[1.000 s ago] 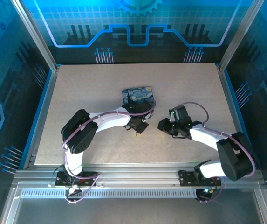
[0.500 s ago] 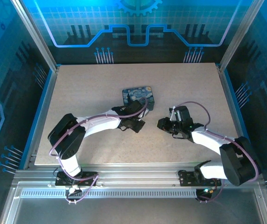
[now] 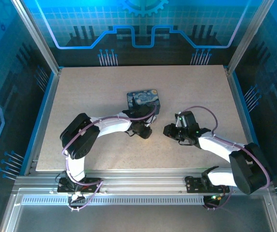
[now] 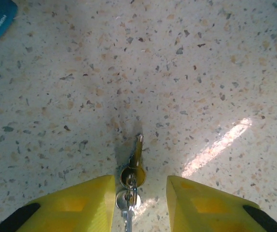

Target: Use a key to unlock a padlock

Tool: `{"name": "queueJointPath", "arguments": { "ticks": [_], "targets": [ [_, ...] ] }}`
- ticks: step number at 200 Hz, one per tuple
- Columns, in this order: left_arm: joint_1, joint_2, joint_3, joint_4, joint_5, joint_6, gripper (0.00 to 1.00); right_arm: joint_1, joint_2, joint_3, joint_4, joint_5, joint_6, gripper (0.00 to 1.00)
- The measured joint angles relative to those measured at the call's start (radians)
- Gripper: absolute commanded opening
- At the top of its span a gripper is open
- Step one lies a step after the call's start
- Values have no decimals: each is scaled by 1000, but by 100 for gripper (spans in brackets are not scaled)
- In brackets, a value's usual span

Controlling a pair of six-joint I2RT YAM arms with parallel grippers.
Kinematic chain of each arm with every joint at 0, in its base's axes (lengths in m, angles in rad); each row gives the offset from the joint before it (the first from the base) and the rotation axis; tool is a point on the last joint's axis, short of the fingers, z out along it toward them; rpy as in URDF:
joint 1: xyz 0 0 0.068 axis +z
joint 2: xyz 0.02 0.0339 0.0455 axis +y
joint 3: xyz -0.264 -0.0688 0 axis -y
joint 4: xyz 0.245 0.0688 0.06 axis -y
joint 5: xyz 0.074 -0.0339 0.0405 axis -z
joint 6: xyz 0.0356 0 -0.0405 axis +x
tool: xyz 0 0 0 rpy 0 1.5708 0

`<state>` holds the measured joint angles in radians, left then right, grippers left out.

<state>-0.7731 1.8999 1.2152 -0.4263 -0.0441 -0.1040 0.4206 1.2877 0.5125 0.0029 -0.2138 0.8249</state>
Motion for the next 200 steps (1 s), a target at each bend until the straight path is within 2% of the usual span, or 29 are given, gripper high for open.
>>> {"name": "queueJointPath", "arguments": {
  "ticks": [63,114,130,148,200],
  "targets": [
    [0,26,7,-17,-12,11,23,7,14,13,-6,5,1,24],
    [-2,27,7,-16,-27,28,18,7,14,19,-6,8,1,24],
    [-2,27,7,-13,-30,29,12,7,14,19,-7,10,1,24],
    [-3,27,7,3,-34,27,0,7,14,19,-6,14,2,24],
    [-3,13,-25,74,-34,33,0,2,22,18,28,-16,24,24]
  ]
}}
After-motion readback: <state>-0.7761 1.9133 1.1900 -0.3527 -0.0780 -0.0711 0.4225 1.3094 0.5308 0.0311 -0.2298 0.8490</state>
